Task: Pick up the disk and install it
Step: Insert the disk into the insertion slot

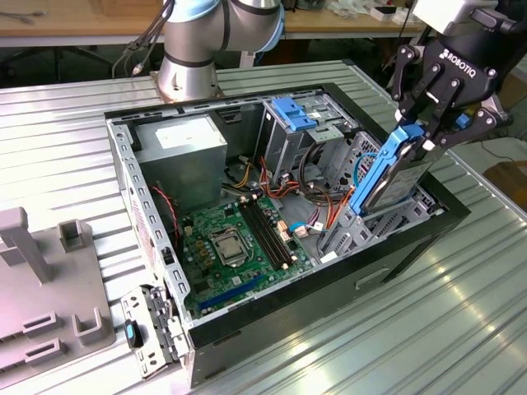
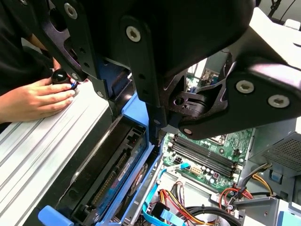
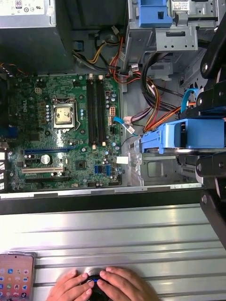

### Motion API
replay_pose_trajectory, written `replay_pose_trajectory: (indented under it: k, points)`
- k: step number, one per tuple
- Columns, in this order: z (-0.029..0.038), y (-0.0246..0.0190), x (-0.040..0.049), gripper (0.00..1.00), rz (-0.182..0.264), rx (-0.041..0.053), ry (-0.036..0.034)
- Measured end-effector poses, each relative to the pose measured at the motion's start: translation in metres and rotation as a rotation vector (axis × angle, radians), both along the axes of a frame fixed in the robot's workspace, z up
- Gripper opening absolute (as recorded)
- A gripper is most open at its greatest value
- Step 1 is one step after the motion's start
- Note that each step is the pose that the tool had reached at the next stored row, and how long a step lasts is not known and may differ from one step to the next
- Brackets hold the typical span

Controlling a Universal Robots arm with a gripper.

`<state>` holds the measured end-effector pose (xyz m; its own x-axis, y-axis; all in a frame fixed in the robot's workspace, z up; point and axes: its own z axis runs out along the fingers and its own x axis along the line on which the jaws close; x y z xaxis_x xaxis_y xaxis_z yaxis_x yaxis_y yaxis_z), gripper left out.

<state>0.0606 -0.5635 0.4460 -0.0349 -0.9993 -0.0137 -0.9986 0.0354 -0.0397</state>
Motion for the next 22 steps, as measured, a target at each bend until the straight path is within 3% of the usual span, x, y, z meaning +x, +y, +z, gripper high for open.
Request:
replay_pose_trajectory:
  k: [8, 22]
  points:
    - [-0.0062, 0.0, 0.0003, 0.37, 0.0, 0.0001, 0.0062]
    - [-0.0224, 0.0, 0.003, 0.37, 0.0, 0.0001, 0.0311]
